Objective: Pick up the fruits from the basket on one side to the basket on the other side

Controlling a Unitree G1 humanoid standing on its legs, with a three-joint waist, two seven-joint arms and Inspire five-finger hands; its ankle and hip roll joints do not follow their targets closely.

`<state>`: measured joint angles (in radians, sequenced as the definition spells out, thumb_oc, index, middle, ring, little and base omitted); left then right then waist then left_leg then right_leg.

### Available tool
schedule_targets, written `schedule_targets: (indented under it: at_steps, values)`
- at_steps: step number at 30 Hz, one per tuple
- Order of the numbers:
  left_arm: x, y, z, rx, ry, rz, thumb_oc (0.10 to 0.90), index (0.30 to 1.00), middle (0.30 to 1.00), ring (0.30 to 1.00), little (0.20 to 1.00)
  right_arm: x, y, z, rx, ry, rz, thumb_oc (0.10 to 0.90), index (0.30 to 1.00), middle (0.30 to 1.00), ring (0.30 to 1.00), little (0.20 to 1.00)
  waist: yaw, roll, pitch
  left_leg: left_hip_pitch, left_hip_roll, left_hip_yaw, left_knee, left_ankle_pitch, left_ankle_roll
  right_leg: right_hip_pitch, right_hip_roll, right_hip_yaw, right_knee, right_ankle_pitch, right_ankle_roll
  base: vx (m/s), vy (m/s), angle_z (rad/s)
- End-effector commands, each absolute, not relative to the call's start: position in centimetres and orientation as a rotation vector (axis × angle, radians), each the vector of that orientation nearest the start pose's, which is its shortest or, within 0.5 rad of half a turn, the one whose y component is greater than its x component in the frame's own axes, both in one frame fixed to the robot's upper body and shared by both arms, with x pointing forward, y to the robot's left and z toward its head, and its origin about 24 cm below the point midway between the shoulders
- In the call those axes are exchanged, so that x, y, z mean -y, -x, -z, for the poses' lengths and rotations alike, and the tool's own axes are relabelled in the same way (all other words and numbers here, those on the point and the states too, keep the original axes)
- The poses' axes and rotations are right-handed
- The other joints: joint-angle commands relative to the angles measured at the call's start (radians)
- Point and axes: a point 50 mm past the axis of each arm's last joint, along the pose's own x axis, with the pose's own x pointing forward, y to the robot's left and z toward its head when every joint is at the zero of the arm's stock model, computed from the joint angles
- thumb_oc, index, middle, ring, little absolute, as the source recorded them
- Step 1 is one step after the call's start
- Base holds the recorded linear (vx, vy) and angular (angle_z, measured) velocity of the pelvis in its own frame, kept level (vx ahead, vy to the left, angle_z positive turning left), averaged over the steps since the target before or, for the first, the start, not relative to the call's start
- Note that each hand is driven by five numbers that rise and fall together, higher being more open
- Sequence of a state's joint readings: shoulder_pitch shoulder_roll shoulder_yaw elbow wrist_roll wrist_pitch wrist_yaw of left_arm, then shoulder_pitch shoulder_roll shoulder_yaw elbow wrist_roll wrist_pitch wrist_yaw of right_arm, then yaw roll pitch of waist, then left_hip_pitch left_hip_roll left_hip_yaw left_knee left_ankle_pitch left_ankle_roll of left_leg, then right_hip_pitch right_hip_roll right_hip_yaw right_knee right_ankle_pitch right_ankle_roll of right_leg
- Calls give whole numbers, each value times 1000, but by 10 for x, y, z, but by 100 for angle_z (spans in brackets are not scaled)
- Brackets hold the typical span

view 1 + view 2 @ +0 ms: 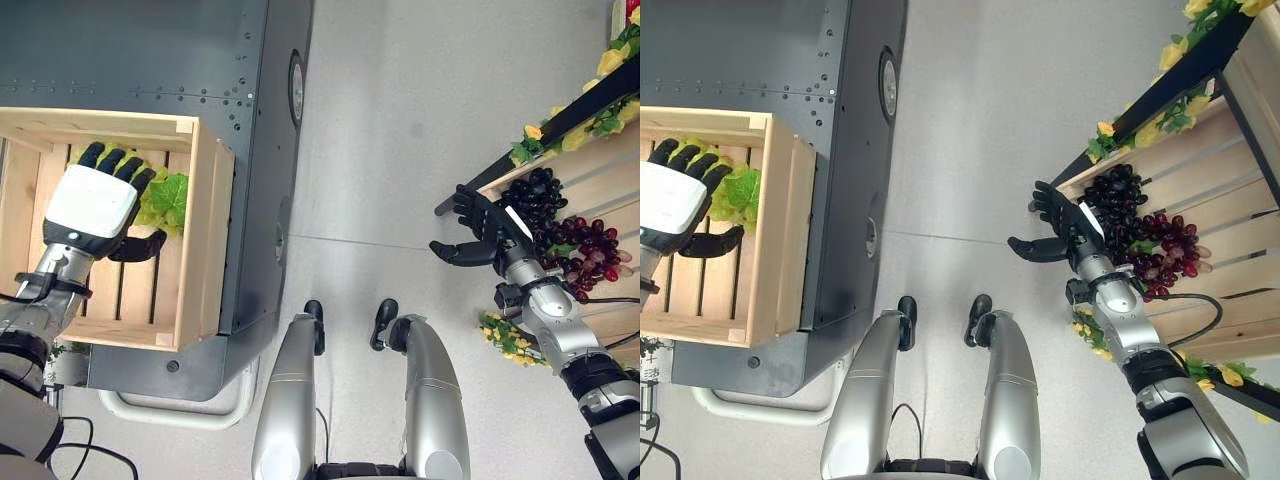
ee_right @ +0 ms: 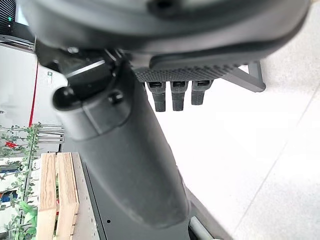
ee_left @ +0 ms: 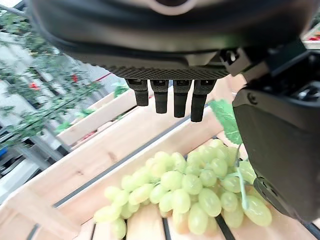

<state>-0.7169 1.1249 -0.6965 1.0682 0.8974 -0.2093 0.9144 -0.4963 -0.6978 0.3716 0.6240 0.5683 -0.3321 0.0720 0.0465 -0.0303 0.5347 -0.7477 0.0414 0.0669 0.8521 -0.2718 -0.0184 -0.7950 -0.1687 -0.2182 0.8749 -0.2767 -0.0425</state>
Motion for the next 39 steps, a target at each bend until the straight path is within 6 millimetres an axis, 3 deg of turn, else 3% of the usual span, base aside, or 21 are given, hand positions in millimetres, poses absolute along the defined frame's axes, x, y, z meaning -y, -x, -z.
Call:
schedule_targets:
  at_steps: [1,14,22,30,39]
  values:
    - [-397,-295,-209,383,-2304,-467,800,900,900,900,900,277,-334,-151,293,317,-97,800,900,900,900,900,-10,71,-15,48,-33,96,-104,25,71,102,28,-30,-71,25,4,-8,43,5]
    - [-387,-314,-240,345,-2335,-555,800,900,900,900,900,282,-336,-164,309,328,-120,800,900,900,900,900,-16,49,-15,-19,-27,100,-107,38,71,32,29,-35,-78,54,15,-17,24,1]
    - [-390,-321,-241,139,-2359,-521,800,900,900,900,900,280,-339,-173,337,297,-140,800,900,900,900,900,-15,37,-15,-46,-26,96,-115,44,71,3,27,-39,-82,62,20,-16,5,1]
    - [-403,-314,-242,18,-2326,-514,800,900,900,900,900,285,-337,-172,328,300,-138,800,900,900,900,900,-13,49,-15,-30,-31,97,-129,46,69,19,28,-41,-96,62,22,0,0,0]
    - [-410,-301,-238,117,-2196,-496,800,900,900,900,900,287,-333,-164,312,306,-124,800,900,900,900,900,-1,71,-15,-12,-38,95,-131,45,67,40,18,-47,-102,57,20,0,0,0]
